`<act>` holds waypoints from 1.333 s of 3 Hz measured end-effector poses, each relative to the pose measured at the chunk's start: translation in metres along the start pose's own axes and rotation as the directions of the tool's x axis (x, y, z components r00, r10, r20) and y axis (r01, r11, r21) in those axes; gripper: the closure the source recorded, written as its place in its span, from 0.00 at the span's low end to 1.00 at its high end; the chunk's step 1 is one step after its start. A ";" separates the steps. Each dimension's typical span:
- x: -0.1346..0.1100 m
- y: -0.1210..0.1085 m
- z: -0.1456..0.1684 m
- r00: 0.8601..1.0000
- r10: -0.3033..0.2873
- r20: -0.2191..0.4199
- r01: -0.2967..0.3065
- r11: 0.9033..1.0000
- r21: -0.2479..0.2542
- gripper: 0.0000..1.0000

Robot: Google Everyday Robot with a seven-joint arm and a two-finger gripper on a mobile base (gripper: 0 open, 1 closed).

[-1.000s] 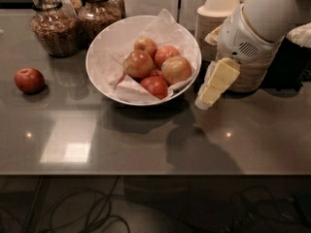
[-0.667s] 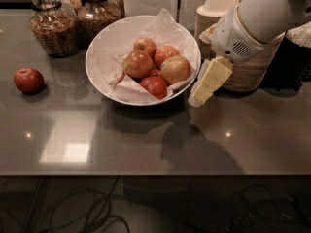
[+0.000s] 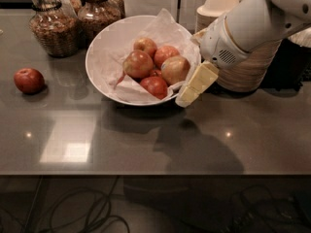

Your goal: Pick apple from white bowl

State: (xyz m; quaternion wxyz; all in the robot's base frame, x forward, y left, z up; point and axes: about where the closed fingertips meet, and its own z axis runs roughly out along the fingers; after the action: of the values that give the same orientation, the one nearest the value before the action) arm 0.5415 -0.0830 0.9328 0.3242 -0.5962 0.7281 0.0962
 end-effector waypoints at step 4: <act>-0.074 -0.026 -0.004 0.989 -0.118 0.086 0.115 0.992 0.047 0.13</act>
Offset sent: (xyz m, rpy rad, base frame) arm 0.0279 0.0346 0.0712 0.0333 -0.1482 0.0667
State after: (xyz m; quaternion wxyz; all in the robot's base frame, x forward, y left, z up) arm 0.5704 -0.0323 0.9862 0.3737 -0.6260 0.6788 0.0881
